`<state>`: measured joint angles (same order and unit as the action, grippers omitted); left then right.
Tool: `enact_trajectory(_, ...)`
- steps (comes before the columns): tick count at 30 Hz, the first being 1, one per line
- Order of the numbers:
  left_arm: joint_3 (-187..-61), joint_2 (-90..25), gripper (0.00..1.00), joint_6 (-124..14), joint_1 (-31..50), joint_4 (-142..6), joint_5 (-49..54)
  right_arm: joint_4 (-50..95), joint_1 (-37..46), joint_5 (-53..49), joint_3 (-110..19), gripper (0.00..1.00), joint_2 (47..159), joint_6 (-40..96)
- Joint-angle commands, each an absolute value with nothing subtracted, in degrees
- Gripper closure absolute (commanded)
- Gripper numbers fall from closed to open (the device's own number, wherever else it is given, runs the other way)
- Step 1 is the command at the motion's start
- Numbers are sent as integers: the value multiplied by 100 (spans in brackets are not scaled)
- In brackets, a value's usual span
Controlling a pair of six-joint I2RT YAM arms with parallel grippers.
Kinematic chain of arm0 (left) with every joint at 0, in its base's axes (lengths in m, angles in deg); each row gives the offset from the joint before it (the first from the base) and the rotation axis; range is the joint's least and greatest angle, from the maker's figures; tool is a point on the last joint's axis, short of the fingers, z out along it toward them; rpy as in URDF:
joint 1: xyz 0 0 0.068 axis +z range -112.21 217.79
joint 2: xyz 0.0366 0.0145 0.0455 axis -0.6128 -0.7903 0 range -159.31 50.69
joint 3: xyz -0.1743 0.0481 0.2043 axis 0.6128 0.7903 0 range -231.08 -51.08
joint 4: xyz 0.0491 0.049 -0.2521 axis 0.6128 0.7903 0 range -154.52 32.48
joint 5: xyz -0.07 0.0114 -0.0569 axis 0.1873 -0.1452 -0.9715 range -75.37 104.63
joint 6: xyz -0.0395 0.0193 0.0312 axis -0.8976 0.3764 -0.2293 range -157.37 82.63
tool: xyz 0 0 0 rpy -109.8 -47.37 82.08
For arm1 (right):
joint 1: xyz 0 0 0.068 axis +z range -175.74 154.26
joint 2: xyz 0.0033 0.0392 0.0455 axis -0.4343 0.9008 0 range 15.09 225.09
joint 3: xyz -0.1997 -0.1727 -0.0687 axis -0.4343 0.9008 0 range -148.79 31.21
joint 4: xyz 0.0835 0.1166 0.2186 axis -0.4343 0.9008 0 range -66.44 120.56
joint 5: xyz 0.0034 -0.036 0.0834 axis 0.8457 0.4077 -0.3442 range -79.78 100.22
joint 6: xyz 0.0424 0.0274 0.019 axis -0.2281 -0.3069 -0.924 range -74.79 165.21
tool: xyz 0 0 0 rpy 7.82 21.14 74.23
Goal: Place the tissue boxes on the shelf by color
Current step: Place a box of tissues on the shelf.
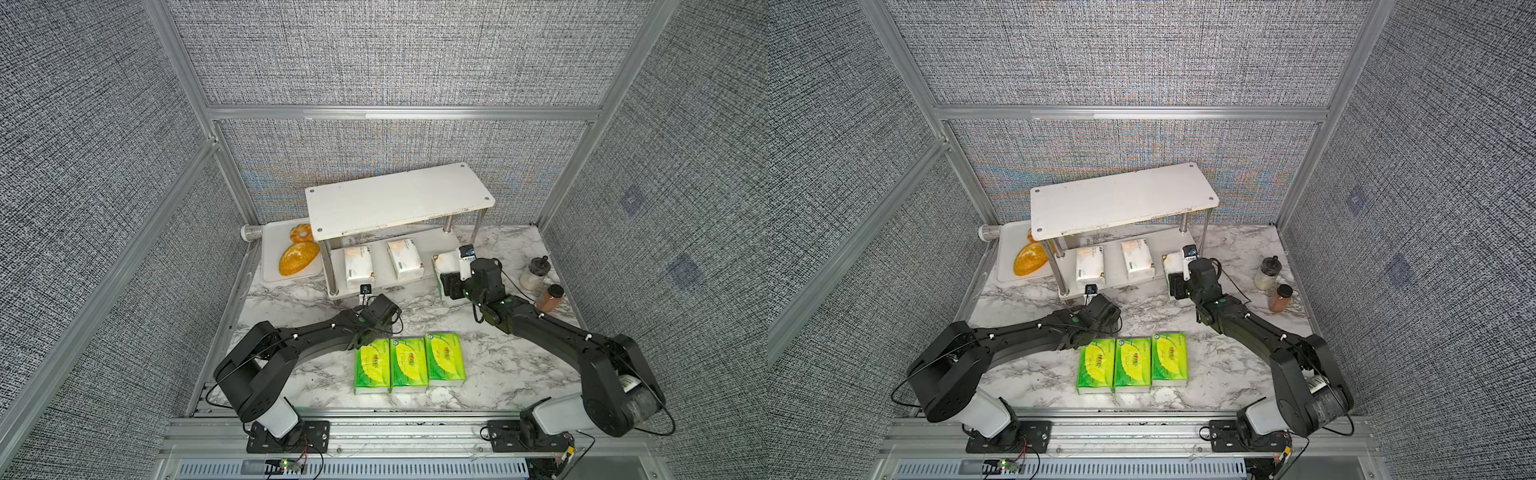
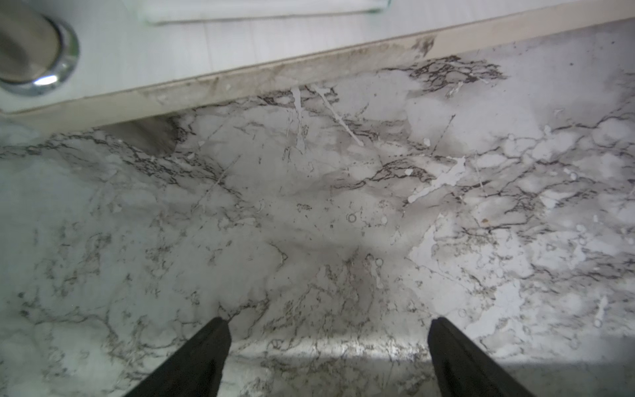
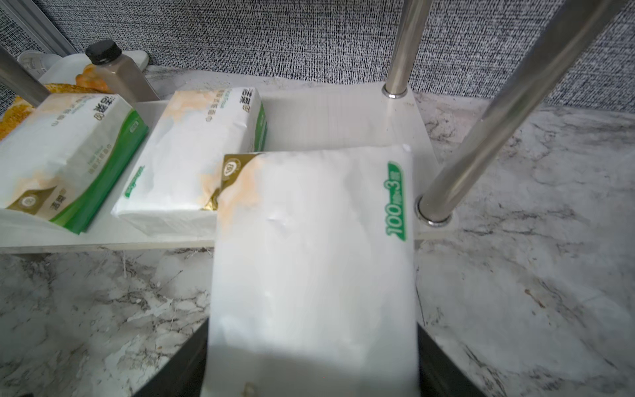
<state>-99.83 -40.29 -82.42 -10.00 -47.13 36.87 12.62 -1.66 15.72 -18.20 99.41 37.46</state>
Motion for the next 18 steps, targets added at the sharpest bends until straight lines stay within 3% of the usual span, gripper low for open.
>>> enact_trajectory(1,-9909,-3979,5,-8288,-1002,-4782,3559,1086,-159,1698,-2220,28,10228,4076)
enact_trajectory(18,-9785,-3762,5,-8325,-1055,-4711,3584,1099,-375,1948,-3719,27,11846,4530)
